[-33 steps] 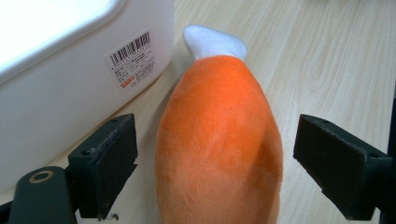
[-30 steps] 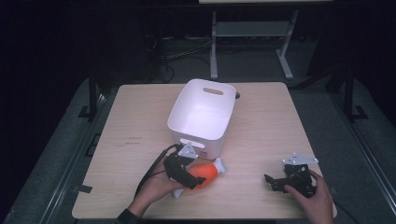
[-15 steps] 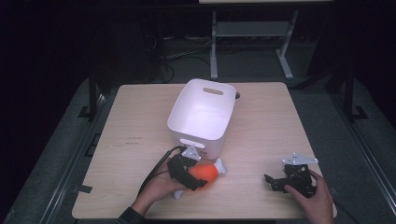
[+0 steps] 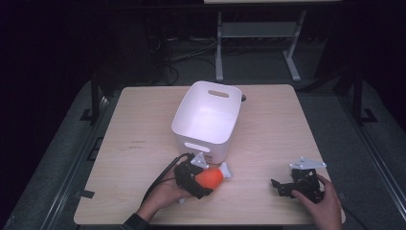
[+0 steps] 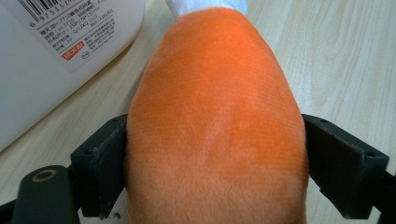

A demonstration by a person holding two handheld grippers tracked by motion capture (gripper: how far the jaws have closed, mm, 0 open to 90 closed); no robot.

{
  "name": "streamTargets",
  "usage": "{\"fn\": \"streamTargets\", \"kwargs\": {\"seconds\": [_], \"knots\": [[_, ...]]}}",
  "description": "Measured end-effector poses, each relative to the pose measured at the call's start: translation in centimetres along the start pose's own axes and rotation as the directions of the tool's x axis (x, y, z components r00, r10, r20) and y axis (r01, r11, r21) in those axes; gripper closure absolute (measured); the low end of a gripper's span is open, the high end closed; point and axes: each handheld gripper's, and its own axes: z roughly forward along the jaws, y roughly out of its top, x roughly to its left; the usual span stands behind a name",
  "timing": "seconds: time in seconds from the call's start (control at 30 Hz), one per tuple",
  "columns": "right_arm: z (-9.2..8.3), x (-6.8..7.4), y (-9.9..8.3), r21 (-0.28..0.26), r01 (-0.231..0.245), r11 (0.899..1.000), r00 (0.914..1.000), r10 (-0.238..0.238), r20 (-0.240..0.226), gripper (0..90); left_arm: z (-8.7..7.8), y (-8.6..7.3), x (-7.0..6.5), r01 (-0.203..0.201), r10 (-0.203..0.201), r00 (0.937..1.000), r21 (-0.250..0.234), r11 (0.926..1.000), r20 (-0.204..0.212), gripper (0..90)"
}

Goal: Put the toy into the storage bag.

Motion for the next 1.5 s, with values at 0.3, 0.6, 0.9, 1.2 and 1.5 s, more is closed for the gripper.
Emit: {"fn": "streamTargets", "kwargs": {"seconds": [0.3, 0.6, 0.9, 1.2, 1.5], "knots": [[0.0, 0.0, 0.0, 0.000, 0.000, 1.000, 1.0000, 0.000, 0.000, 0.5, 0.2, -0.1, 0.0, -0.027, 0.028, 0.9995, 0.025, 0.9993, -0.012, 14.8], [0.0, 0.0, 0.0, 0.000, 0.000, 1.000, 1.0000, 0.000, 0.000, 0.4, 0.0, -0.1, 0.0, -0.042, 0.042, 0.9990, 0.020, 0.9989, -0.016, 20.1], [0.0, 0.0, 0.0, 0.000, 0.000, 1.000, 1.0000, 0.000, 0.001, 0.5, -0.5, -0.2, -0.1, -0.071, 0.071, 0.9975, 0.015, 0.9974, 0.006, 22.3], [0.0, 0.0, 0.0, 0.000, 0.000, 1.000, 1.0000, 0.000, 0.000, 0.4, -1.5, -0.3, -0.2, -0.093, 0.093, 0.9951, -0.021, 0.9955, 0.033, 22.7], [0.0, 0.0, 0.0, 0.000, -0.001, 1.000, 1.0000, 0.001, 0.000, 0.5, -3.2, 0.1, -0.2, -0.111, 0.116, 0.9907, -0.062, 0.9919, 0.072, 22.8]]}}
